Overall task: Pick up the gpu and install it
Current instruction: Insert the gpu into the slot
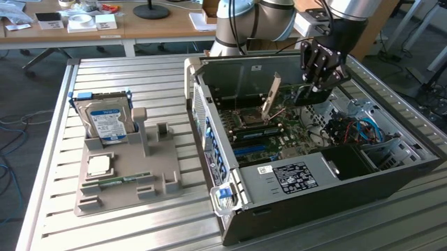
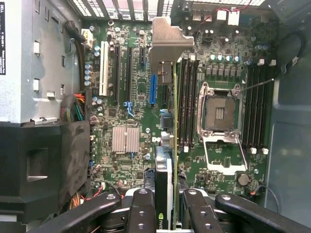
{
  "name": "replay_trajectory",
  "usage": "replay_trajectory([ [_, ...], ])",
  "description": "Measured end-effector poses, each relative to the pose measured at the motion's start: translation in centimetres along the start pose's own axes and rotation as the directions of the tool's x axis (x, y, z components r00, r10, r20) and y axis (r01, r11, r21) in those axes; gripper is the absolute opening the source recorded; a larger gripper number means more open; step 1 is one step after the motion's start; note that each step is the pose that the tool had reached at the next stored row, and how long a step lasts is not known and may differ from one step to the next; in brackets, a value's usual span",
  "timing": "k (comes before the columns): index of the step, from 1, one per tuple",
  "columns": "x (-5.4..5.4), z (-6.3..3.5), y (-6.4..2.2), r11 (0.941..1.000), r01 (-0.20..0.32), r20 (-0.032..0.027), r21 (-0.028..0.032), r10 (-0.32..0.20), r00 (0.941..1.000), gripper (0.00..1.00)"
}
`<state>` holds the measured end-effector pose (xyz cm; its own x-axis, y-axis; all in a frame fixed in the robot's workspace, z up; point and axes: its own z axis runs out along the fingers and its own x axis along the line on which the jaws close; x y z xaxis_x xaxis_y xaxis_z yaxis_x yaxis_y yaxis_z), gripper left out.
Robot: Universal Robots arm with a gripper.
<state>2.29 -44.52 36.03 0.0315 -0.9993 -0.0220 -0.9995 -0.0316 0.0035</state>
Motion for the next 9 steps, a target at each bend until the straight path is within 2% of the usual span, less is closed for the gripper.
replay_trajectory([
  [9, -0.01, 0.03, 0.27, 1.0000, -0.001, -0.0001, -0.0001, 0.001, 1.0000, 0.27],
])
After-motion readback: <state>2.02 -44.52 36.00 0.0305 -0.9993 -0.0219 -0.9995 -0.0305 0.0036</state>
